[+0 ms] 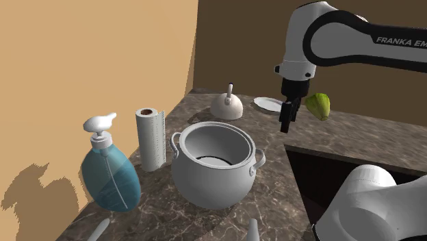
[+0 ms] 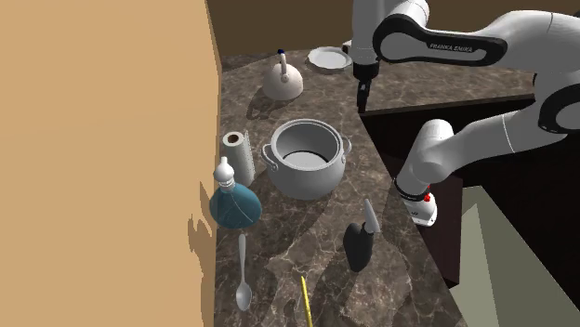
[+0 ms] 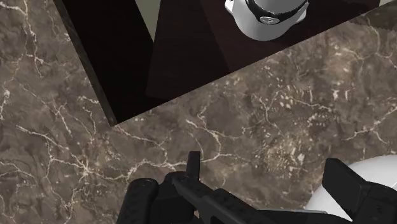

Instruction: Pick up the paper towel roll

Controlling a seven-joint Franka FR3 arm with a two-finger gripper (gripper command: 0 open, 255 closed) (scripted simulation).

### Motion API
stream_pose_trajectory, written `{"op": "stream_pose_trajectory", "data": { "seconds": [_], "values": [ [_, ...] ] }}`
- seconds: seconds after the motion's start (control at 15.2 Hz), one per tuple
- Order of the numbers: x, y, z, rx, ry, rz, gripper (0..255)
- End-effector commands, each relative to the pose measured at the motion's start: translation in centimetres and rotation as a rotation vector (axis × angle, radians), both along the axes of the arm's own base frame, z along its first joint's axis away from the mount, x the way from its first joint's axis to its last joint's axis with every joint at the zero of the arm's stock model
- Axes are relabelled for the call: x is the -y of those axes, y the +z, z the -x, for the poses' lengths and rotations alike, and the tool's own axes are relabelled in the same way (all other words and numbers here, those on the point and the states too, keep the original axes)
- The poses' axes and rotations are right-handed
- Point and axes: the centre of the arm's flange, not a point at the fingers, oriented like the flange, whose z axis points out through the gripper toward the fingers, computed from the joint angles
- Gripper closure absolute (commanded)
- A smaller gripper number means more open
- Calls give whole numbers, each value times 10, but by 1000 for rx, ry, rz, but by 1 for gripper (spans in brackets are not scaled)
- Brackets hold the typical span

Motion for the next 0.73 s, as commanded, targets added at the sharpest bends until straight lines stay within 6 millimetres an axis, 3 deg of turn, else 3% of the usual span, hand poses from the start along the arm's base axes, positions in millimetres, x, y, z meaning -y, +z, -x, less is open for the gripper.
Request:
{"op": "stream_pose_trajectory", "data": {
  "seconds": [0.0, 0.66],
  "values": [
    [0, 0, 0, 0, 0, 0, 0],
    [-96, 3, -80, 61, 21, -10, 0]
  ]
}}
